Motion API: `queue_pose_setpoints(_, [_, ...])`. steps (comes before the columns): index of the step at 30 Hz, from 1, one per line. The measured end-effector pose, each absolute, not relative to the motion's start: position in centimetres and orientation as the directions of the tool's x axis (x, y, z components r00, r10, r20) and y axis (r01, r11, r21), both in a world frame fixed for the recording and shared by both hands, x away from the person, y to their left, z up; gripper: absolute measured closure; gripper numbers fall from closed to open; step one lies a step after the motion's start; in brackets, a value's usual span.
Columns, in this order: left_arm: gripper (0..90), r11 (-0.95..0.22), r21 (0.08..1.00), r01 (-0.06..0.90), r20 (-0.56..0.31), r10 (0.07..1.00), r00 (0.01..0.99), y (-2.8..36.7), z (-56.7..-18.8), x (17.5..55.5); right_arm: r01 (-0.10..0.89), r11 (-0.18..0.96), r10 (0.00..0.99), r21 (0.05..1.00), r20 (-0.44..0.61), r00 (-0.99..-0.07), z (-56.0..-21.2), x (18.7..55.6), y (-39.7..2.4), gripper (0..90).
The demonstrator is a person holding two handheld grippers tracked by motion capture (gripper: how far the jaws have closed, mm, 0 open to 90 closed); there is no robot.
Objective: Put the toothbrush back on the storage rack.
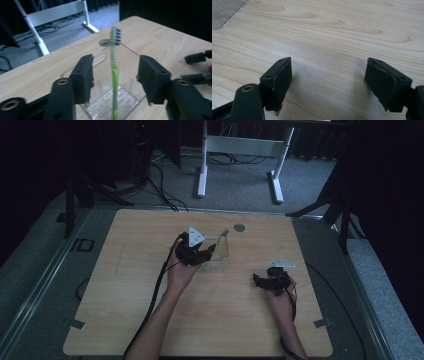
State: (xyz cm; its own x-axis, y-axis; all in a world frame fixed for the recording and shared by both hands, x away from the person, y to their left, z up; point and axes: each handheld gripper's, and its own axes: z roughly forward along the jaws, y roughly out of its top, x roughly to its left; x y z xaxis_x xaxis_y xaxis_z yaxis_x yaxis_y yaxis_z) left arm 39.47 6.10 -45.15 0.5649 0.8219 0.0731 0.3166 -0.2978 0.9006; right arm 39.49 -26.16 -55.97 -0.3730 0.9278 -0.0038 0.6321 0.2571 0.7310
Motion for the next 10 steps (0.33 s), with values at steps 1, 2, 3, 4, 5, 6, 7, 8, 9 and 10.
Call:
queue_pose_setpoints(1, [40.0,-0.286,0.903,0.320,0.069,0.832,0.550,6.4,-45.1,39.4,0.632,0.258,0.928,0.731,-0.004,-0.373,-56.0,39.5,-26.2,22.0])
queue_pose_setpoints(2, [37.5,-0.277,0.904,0.326,0.064,0.841,0.537,6.7,-45.0,39.4,0.632,0.257,0.928,0.731,-0.004,-0.373,-56.0,39.5,-26.2,22.0])
queue_pose_setpoints(3, [35.6,-0.268,0.905,0.329,0.059,0.848,0.527,7.0,-45.0,39.3,0.632,0.258,0.928,0.731,-0.004,-0.374,-56.0,39.5,-26.2,22.0])
queue_pose_setpoints(4, [34.1,-0.259,0.907,0.332,0.054,0.854,0.518,7.4,-45.0,39.3,0.632,0.258,0.928,0.731,-0.004,-0.374,-56.0,39.5,-26.2,22.0])
queue_pose_setpoints(5, [32.5,-0.252,0.908,0.334,0.051,0.859,0.510,7.7,-45.0,39.2,0.632,0.258,0.927,0.731,-0.004,-0.374,-56.0,39.5,-26.2,22.0])
queue_pose_setpoints(6, [30.6,-0.246,0.908,0.339,0.048,0.865,0.499,8.1,-45.1,39.1,0.632,0.258,0.927,0.731,-0.004,-0.374,-56.0,39.5,-26.2,22.0])
queue_pose_setpoints(7, [29.4,-0.237,0.909,0.343,0.041,0.870,0.492,8.4,-45.2,39.1,0.633,0.259,0.927,0.730,-0.004,-0.374,-56.0,39.5,-26.2,22.0])
queue_pose_setpoints(8, [29.2,-0.232,0.909,0.346,0.038,0.873,0.486,8.8,-45.3,39.0,0.632,0.258,0.927,0.731,-0.004,-0.374,-56.0,39.5,-26.2,22.0])
queue_pose_setpoints(9, [28.3,-0.226,0.909,0.350,0.035,0.879,0.476,9.2,-45.4,38.8,0.632,0.258,0.927,0.731,-0.004,-0.374,-56.0,39.5,-26.2,22.0])
queue_pose_setpoints(10, [27.9,-0.217,0.910,0.354,0.030,0.884,0.466,9.6,-45.6,38.7,0.632,0.258,0.928,0.731,-0.004,-0.374,-56.0,39.5,-26.2,22.0])
